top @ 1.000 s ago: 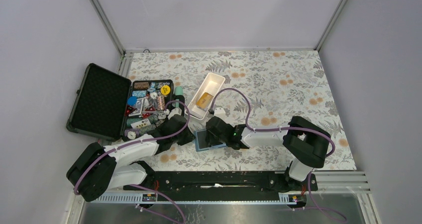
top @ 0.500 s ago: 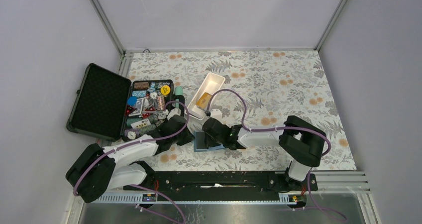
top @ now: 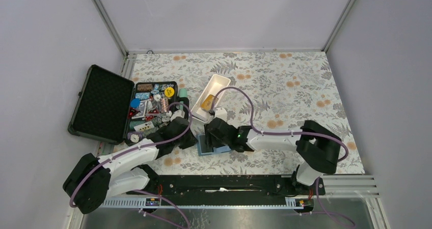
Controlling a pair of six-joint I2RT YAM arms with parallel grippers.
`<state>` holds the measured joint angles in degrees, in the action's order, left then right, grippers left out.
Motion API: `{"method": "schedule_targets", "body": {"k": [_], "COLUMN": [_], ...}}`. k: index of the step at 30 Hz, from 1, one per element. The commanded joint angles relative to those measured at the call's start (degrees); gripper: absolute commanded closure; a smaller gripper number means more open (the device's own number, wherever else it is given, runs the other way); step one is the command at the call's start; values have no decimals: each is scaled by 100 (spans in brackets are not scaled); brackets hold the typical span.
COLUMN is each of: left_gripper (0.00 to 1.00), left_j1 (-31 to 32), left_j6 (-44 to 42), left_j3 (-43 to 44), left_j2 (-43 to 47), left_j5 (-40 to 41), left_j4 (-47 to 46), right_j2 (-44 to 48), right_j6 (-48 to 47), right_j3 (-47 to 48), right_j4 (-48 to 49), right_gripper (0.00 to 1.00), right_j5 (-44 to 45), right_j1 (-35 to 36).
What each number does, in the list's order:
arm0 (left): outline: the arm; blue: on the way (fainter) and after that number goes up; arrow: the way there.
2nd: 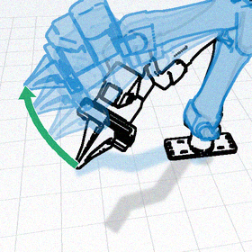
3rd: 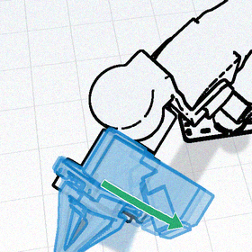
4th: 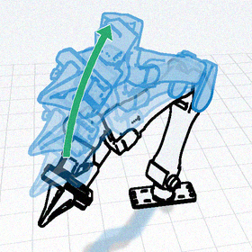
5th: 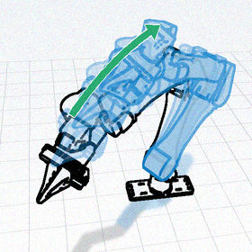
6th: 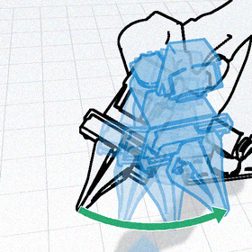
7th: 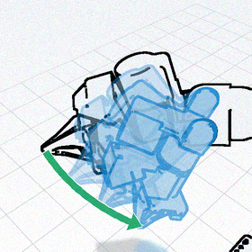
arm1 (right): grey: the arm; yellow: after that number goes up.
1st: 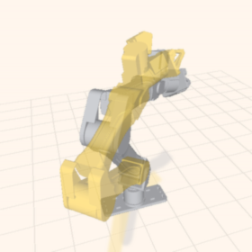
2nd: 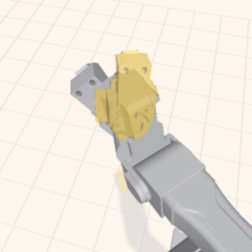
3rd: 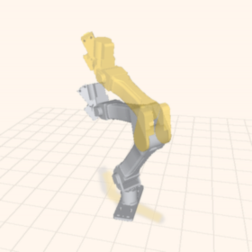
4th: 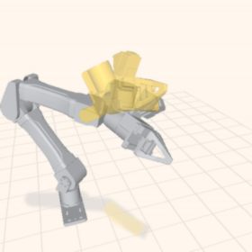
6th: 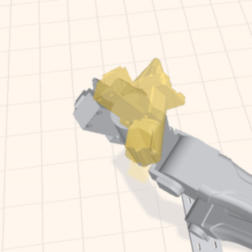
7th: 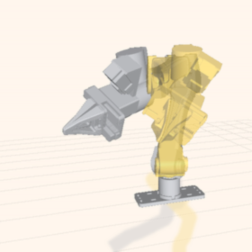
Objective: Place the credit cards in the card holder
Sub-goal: Insert the credit card into the card holder.
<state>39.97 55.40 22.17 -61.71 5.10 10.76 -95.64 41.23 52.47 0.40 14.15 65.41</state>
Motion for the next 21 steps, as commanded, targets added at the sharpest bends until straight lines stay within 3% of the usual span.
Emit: {"method": "schedule_targets", "body": {"k": [1, 4, 11, 21], "left_gripper": [95, 95, 95, 88], "left_j1": [13, 16, 12, 20], "left_j6": [-385, -490, -504, -453], "left_j3": [576, 778, 1101, 1557], "left_j2": [199, 211, 164, 48], "left_j5": [-25, -165, -481, -911], "left_j4": [455, 601, 701, 780], "right_j2": [705, 1093, 1626, 1598], "right_j6": [-460, -595, -674, -204], "right_j3": [180, -192, -1315, -2114], "right_j4": [-586, -492, 323, 1189], "right_gripper": [37, 32, 31, 33], "right_j5": [490, 67, -1208, -2268], "right_j1": [-118, -567, -1712, -2233]}}
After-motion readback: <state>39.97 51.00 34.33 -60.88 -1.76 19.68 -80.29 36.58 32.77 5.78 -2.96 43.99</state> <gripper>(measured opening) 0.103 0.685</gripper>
